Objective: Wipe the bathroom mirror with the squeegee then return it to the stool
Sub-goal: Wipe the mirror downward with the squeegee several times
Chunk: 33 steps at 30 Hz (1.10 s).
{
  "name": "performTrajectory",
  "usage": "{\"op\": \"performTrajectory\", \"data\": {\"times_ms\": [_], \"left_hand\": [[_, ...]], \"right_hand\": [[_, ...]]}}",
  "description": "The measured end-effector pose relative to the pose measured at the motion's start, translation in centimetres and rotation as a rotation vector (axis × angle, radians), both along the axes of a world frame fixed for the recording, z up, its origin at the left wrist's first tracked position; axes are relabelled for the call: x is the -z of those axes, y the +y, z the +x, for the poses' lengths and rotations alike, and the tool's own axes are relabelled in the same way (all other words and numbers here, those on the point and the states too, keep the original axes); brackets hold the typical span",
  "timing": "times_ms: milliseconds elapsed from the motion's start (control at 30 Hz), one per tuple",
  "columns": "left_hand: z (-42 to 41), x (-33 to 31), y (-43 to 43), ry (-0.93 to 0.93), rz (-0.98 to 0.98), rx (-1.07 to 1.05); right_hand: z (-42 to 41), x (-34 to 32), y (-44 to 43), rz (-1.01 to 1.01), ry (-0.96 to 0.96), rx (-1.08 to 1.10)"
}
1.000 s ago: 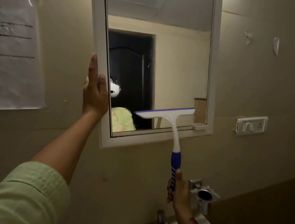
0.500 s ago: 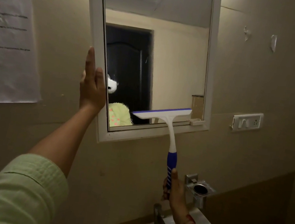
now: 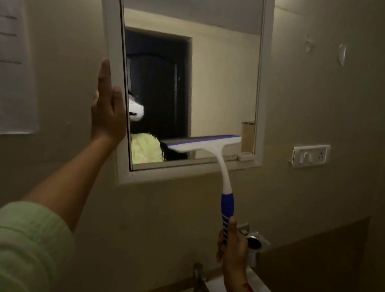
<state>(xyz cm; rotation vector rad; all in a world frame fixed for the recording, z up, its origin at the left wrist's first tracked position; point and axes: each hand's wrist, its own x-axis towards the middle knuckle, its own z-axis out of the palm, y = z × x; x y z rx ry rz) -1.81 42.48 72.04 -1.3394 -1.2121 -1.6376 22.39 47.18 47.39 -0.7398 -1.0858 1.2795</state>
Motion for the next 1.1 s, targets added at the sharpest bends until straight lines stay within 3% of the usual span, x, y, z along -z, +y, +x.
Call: {"op": "performTrajectory", "data": {"times_ms": [233,500,867,1100], "left_hand": [[0.0,0.2,-0.2,-0.024,-0.013,0.031],[0.3,0.1,-0.3,-0.01,-0.011,0.008],[0.2,0.1,-0.4,-0.004,-0.009,0.016],[0.3,0.1,-0.5,-0.001,-0.007,0.028]], "right_hand": [[1.1,-15.2,1.9,0.313,0.007,-0.038],[1.2,-29.3,4.6,0.359,-0.017,-0.127],[1.0,-33.9,5.9,0.292,0.082,-0.242],[1.1,-34.0,6.5,0.308,0.049,-0.192]]}}
